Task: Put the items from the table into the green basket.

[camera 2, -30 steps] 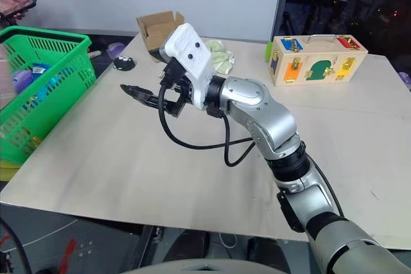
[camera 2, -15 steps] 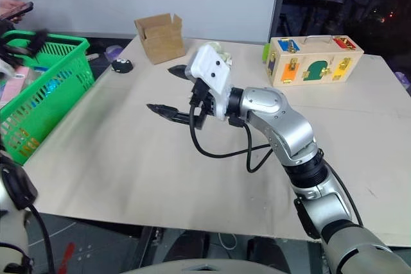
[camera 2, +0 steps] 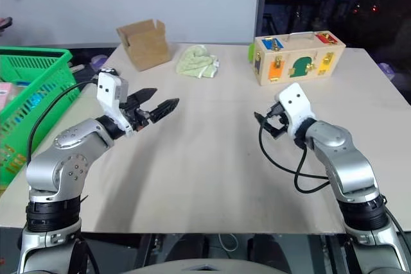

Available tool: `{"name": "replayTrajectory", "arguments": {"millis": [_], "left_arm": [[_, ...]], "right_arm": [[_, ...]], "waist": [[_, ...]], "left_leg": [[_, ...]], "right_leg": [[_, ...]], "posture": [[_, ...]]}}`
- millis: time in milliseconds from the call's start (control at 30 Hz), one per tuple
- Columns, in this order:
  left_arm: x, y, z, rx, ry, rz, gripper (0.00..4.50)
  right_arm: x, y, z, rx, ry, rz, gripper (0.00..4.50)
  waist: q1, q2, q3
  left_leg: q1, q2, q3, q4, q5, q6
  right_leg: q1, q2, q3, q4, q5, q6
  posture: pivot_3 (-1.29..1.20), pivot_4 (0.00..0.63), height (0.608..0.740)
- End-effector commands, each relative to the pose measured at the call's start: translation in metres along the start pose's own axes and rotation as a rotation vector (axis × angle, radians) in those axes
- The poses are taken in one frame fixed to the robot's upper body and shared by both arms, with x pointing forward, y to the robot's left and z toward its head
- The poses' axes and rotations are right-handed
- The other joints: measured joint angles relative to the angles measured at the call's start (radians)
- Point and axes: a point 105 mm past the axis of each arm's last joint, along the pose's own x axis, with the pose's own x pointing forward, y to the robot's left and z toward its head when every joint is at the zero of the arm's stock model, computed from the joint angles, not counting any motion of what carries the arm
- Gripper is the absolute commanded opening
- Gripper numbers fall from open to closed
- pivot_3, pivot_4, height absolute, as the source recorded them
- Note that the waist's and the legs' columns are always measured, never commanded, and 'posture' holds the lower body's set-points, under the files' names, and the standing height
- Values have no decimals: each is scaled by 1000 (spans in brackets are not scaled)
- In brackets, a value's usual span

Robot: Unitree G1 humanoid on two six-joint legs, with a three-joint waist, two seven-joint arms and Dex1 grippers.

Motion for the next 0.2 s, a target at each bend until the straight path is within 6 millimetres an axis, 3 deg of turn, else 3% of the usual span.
{"name": "replayTrajectory", "arguments": {"millis": [33, 200], "left_arm": [[-4, -23, -3, 55, 28, -75, 4370], [-11, -33, -13, 39, 57, -101, 4370]], "right_arm": [[-24, -11, -3, -15, -1, -104, 4500], [-43, -7, -14, 19, 21, -125, 4500]], "waist": [[-7, 0, 0], [-17, 1, 0]], "left_leg": [[0, 0, 1, 0, 0, 0], [2, 0, 4, 0, 0, 1]], "right_leg": [[0, 0, 1, 0, 0, 0], [0, 0, 5, -1, 0, 0]], "posture": [[-5, 0, 740], [-33, 2, 740]]}}
